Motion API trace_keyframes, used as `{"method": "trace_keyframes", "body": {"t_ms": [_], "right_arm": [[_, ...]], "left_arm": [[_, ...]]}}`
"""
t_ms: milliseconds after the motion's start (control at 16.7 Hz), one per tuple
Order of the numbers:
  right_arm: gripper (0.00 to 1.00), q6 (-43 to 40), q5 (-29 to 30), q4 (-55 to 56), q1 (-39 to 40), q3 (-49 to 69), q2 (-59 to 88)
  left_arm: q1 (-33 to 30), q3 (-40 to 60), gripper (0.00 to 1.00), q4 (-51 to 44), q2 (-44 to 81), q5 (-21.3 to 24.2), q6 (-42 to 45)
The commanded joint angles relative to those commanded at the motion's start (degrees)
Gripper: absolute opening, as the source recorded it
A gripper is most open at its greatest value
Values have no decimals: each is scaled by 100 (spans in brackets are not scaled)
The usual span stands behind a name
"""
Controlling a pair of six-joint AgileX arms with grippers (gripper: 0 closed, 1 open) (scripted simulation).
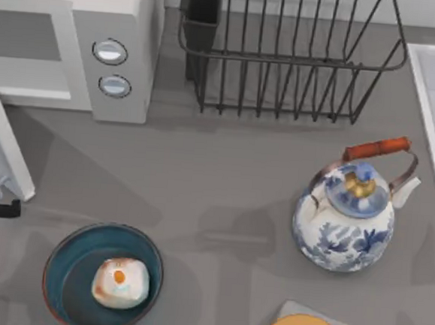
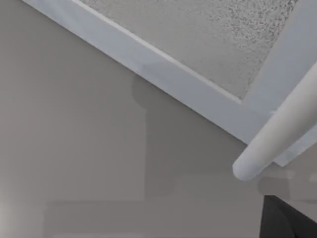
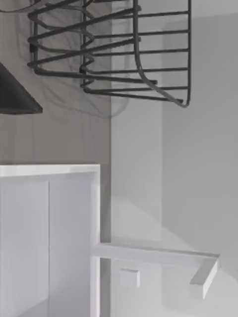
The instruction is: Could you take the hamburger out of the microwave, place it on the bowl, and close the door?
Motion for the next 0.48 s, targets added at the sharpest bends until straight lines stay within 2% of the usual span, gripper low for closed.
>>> {"method": "trace_keyframes", "body": {"t_ms": [480], "right_arm": [[100, 0, 0, 0, 0, 0, 0]], "left_arm": [[-161, 1246, 0, 849, 2201, -96, -86]]}}
